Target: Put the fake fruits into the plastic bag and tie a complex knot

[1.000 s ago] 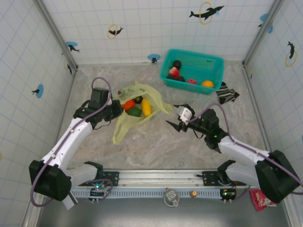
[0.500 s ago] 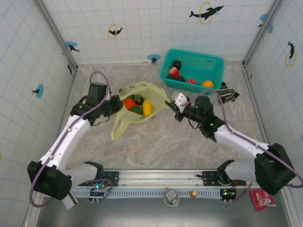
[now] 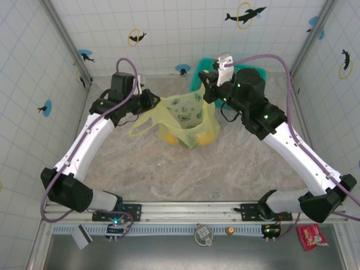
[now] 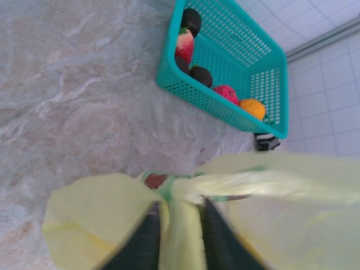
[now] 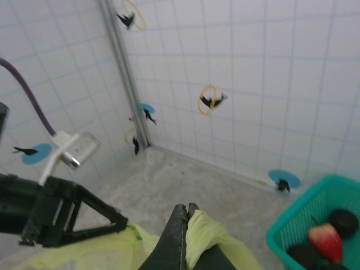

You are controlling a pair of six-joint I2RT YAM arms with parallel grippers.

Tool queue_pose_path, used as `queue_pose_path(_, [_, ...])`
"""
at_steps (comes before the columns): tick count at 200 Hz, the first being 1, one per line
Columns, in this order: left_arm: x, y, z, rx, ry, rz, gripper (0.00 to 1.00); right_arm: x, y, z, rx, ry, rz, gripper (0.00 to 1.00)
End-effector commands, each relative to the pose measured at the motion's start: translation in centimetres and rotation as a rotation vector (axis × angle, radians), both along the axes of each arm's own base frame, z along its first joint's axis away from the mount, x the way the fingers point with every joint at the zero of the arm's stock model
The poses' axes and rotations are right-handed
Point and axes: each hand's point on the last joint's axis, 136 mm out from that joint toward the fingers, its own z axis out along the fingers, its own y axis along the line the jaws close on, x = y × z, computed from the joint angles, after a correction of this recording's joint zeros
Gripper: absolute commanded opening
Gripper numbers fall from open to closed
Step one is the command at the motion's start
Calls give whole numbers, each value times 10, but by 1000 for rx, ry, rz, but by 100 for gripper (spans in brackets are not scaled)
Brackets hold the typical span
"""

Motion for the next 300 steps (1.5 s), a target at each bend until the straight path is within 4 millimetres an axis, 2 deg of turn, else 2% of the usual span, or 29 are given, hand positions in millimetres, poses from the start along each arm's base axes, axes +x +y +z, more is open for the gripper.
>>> queue_pose_path(1, [7, -7, 24, -23, -69, -34, 49, 12, -27, -46, -44, 155, -157, 0])
queue_pose_path(15, [9, 0, 32, 6, -98, -2, 63, 15, -37, -55, -37, 179, -196, 0])
queue_pose_path(17, [10, 2, 34, 12, -102, 5, 69, 15, -39, -56, -36, 182, -200, 0])
queue_pose_path(21, [11, 6, 36, 24, -113, 20, 73, 16, -42, -58, -30, 188, -211, 0])
queue_pose_path(37, [12, 18, 48, 56, -169, 64, 75, 18, -51, -62, 6, 211, -228, 0])
queue_pose_path(59, [3, 32, 67, 67, -261, 109, 75, 22, -61, -62, 37, 223, -254, 0])
queue_pose_path(75, [-15, 26, 75, 12, -317, 51, 73, 30, -69, -64, 55, 239, -286, 0])
queue_pose_path(87, [-34, 16, 70, -73, -337, -21, 73, 36, -74, -65, 60, 249, -310, 0])
queue_pose_path(115, [-84, -3, 42, -205, -339, -180, 76, 52, -82, -70, 73, 273, -344, 0])
queue_pose_path(121, [-93, -3, 25, -198, -316, -198, 75, 56, -84, -71, 84, 276, -347, 0])
queue_pose_path(139, [-111, 1, -3, -166, -306, -215, 75, 67, -91, -78, 100, 300, -371, 0])
queue_pose_path(141, [-117, -5, -6, -167, -305, -239, 76, 69, -91, -78, 100, 302, -374, 0])
queue_pose_path(149, [-127, -8, -12, -172, -314, -263, 76, 73, -93, -80, 101, 308, -384, 0])
queue_pose_path(161, [-140, -11, -9, -195, -347, -291, 78, 79, -95, -85, 103, 319, -394, 0])
queue_pose_path(199, [-165, -11, 13, -260, -448, -337, 79, 97, -100, -95, 124, 351, -420, 0])
queue_pose_path(260, [-184, 6, -21, -334, -402, -266, 78, 115, -96, -105, 152, 377, -433, 0])
queue_pose_path(300, [-196, 4, -21, -409, -397, -292, 74, 118, -93, -109, 156, 389, -422, 0])
